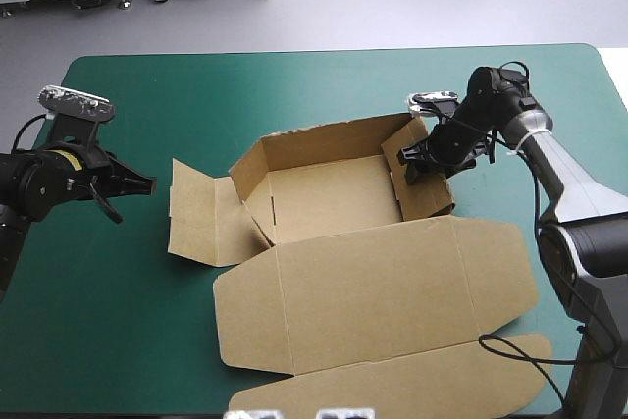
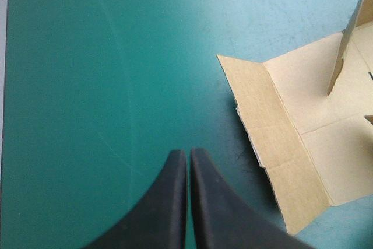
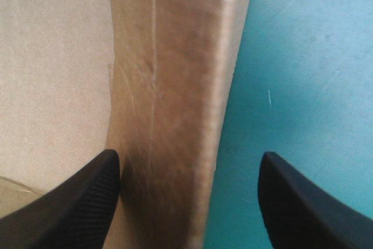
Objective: Fold the box
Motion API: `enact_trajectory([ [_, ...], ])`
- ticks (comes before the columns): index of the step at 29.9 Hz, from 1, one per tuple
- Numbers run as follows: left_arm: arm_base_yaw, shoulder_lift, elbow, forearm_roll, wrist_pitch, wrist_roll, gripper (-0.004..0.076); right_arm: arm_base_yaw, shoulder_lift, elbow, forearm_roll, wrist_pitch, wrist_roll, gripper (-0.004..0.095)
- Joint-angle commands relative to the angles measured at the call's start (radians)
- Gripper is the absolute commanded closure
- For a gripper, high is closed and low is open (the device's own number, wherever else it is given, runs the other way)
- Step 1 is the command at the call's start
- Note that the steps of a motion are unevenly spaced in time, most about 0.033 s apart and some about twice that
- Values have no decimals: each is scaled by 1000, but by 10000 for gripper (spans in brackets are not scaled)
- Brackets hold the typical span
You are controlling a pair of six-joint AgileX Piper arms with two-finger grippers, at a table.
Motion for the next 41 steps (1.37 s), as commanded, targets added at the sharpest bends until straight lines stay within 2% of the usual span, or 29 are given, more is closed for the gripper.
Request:
enact_trajectory([
  [1,-1,-22,-25,6,-48,-8,717,-1,-35,-29,30,17,-2,283],
  [3,-1,-22,-25,6,-48,-8,717,-1,-31,-29,34,17,-2,336],
  [5,-1,-22,-25,6,-48,-8,717,-1,-29,-29,35,17,-2,431],
  [11,-1,-22,-25,6,-48,-8,717,-1,-29,-29,35,17,-39,882],
  [12,-1,-22,-25,6,-48,-8,717,-1,-29,-29,36,17,-39,926],
  [19,-1,-22,-25,6,-42,-8,717,-3,-77,-50,51,17,-41,926],
  [34,-1,-22,-25,43,-62,-19,717,-13,-403,-113,37,17,-57,926],
  [41,-1,-22,-25,165,-55,-94,717,-29,-521,-113,-47,17,-50,926],
])
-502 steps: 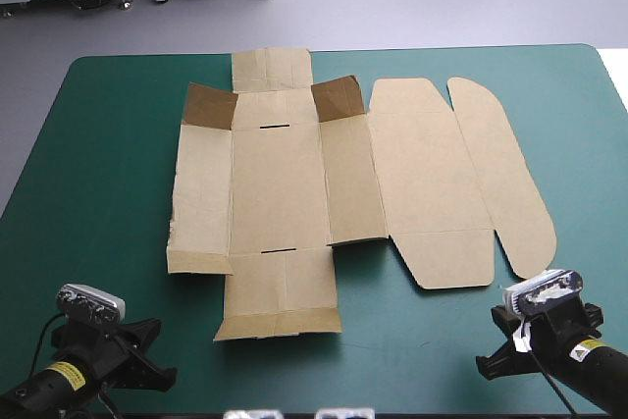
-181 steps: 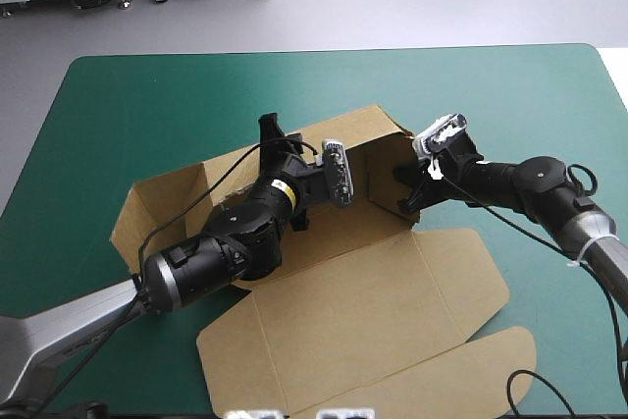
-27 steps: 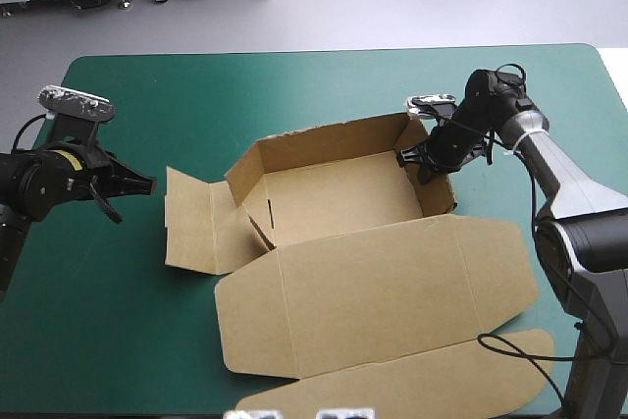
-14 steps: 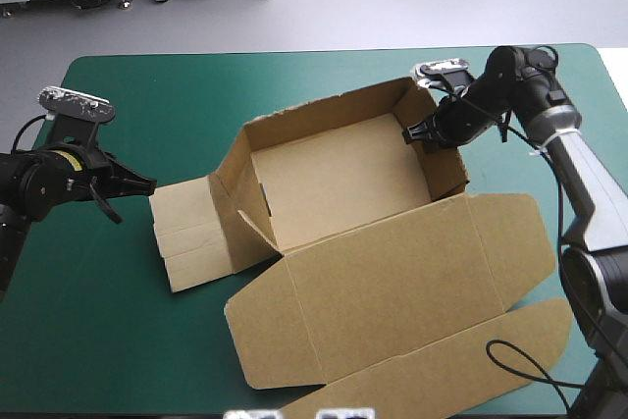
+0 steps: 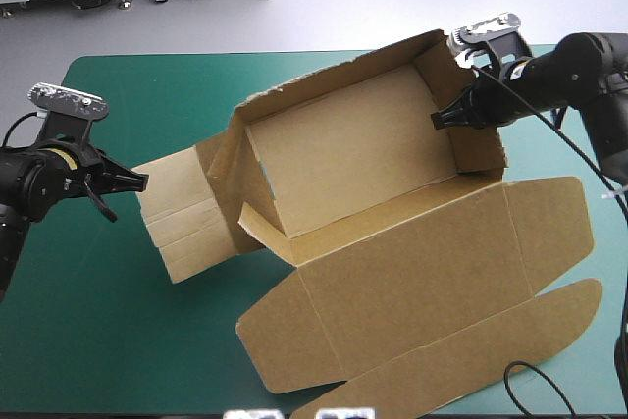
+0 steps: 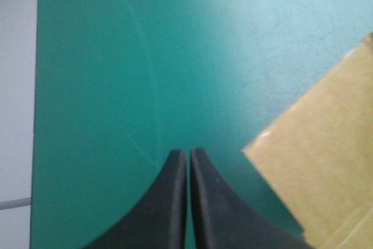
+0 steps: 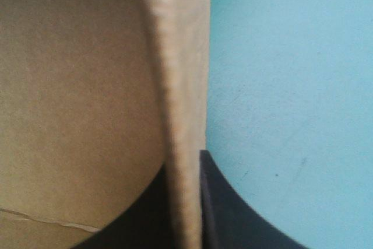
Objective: Fold the box
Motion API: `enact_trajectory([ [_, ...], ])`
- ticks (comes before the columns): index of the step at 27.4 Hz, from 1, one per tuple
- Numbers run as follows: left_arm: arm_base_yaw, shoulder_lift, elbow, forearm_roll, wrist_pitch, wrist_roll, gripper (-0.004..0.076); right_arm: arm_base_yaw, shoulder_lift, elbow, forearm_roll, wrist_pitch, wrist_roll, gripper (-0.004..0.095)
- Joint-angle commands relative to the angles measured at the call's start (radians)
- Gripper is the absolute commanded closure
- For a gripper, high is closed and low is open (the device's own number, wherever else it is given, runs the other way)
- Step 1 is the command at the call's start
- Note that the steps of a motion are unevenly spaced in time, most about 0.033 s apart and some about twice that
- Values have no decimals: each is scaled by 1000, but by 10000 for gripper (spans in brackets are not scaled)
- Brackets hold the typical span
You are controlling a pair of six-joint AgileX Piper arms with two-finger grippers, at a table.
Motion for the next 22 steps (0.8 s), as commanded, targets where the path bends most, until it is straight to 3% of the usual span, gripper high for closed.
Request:
enact_trajectory([
  [1,-1,-22,-25,111,-48,-83,717,-27,-95,-34,-11,1,3,926],
  [10,1,-22,-8,419,-25,-289,717,-116,-162,-34,-10,1,-2,926],
  [18,1,-20,128,629,-41,-477,717,-122,-166,-34,28,1,-23,926],
  [22,1,-20,295,696,-137,-618,717,-122,-166,-34,63,1,-33,926],
])
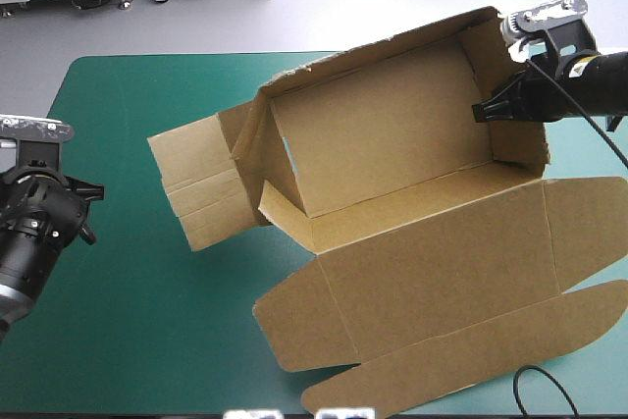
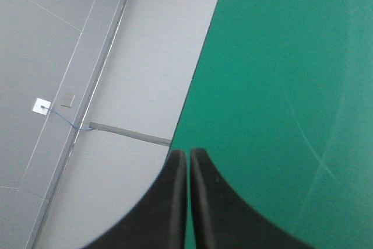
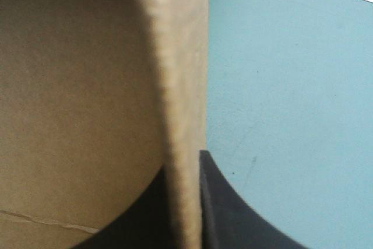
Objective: Fold the box
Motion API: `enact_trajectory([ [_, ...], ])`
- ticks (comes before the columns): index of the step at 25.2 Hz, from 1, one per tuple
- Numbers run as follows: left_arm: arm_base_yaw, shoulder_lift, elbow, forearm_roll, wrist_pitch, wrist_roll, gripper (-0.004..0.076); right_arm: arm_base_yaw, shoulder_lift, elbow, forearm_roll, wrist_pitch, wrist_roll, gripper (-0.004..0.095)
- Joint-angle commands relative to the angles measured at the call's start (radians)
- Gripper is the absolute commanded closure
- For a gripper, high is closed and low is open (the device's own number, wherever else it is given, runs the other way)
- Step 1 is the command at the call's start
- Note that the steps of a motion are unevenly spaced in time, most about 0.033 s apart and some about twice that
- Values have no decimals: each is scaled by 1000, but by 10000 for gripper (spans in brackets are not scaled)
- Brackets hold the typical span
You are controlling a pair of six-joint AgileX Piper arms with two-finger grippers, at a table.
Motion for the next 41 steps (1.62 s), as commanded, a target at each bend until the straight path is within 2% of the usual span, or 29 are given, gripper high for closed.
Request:
enact_trajectory([
  [1,0,-19,55,52,-118,-52,717,-10,-36,-34,52,0,-1,926],
  [3,7,-19,129,45,-230,-87,716,-10,-36,-34,97,0,-11,926],
  [7,156,-19,236,-151,-538,-97,713,-10,-36,-34,147,0,-28,926],
  [9,219,-19,259,-240,-645,-84,711,-10,-36,-34,154,0,-28,926],
  [12,198,-19,263,-366,-730,0,711,-10,-36,-34,163,0,-32,926],
  [15,140,-19,263,-506,-774,208,711,-10,-36,-34,197,0,-49,926],
  [18,101,-19,263,-644,-774,340,711,-10,-36,-34,211,0,-53,926],
  [22,97,-19,263,-820,-778,433,710,-10,-36,-34,209,0,-53,926],
  [24,97,-19,263,-970,-770,552,710,-10,-36,-34,206,0,-54,926],
  [27,97,-19,261,-1212,-735,799,710,-10,-36,-34,205,0,-60,926],
  [32,97,-19,261,-1772,-602,1374,710,-10,-36,-34,204,-2,-60,927],
  [34,97,-19,261,-1975,-557,1542,710,-10,-36,-34,203,-2,-60,926],
  [37,99,-19,261,-2178,-504,1700,710,-10,-36,-34,202,-2,-60,926],
  [41,99,-19,255,-2329,-400,1812,710,-10,-36,-34,185,-2,-60,926],
])
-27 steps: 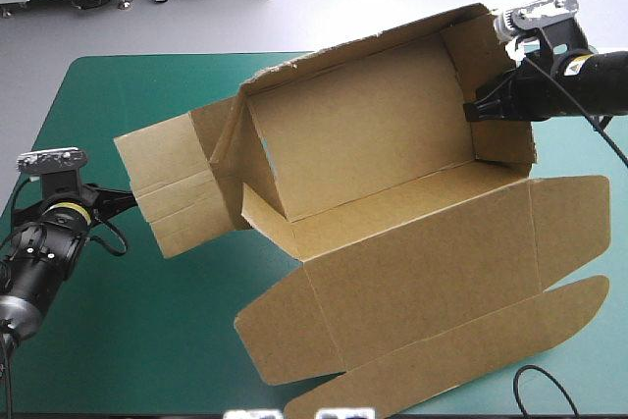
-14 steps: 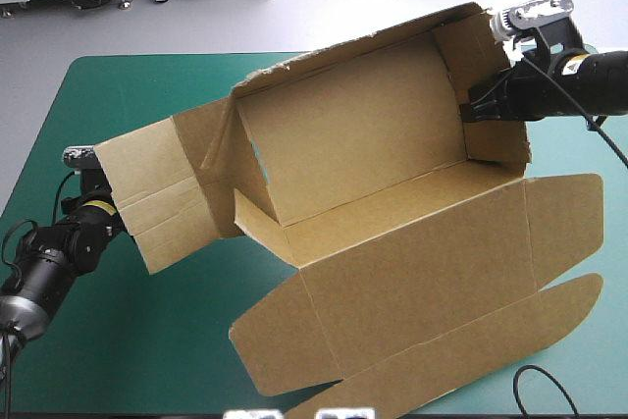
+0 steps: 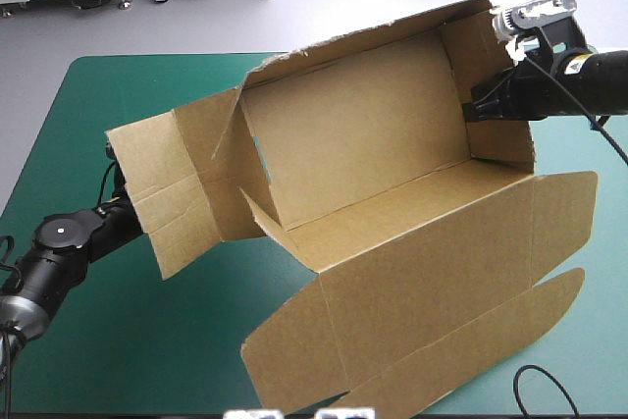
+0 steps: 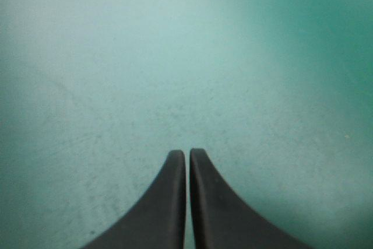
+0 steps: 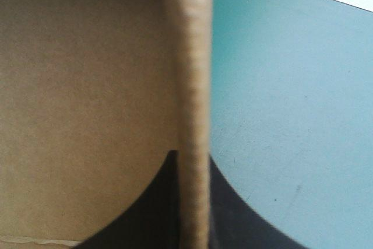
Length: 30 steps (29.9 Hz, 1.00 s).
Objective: Fold the box
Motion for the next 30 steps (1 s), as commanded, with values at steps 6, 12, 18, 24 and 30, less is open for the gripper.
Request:
enact_trajectory([
  [6,-2,-20,-99,-215,280,116,710,-5,-36,-33,-25,-27,22,926],
  [12,-2,-20,-175,-272,347,114,710,-5,-36,-33,-61,-37,40,926],
  [18,-2,-20,-182,-357,474,114,710,-5,-36,-33,-61,-67,46,926],
  [24,-2,-20,-182,-422,561,96,710,-5,-36,-33,-61,-88,52,926],
  [30,-2,-20,-199,-486,686,81,710,-5,-36,-33,-65,-117,52,926],
])
